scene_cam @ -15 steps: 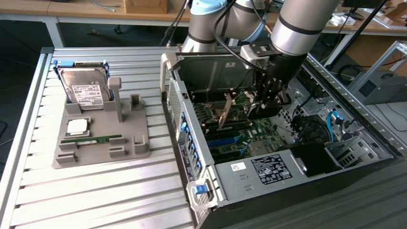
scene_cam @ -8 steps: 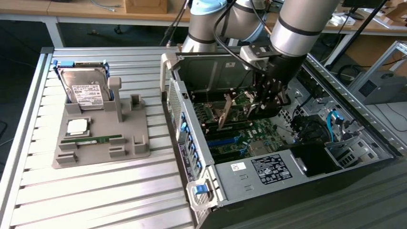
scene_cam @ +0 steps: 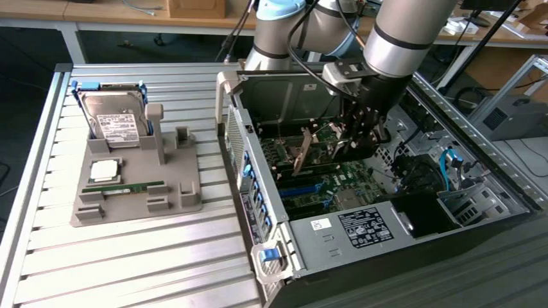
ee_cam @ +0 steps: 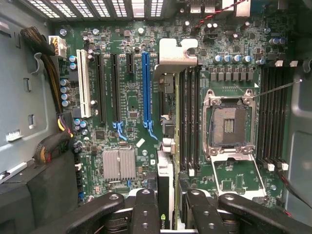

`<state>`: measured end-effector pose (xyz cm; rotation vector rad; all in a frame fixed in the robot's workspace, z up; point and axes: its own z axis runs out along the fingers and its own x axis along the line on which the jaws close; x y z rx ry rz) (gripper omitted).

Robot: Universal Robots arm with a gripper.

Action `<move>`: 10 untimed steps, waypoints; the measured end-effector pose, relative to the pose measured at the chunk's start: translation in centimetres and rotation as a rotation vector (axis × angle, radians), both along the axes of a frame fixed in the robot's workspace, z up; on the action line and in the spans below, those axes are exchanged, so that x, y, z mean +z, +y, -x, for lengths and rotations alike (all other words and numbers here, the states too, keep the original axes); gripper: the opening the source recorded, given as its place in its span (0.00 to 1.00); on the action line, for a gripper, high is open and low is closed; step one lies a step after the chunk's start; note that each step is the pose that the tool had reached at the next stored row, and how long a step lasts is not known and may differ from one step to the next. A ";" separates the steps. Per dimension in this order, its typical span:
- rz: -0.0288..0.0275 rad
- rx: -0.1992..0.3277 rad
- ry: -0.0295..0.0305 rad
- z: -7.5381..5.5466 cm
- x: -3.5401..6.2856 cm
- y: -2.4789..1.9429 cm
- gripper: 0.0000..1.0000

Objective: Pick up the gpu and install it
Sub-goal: 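Insert the gpu into the slot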

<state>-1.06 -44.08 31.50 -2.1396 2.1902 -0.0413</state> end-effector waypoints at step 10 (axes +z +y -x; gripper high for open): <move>0.0000 0.000 0.0000 0.1 -0.29 -0.05 0.27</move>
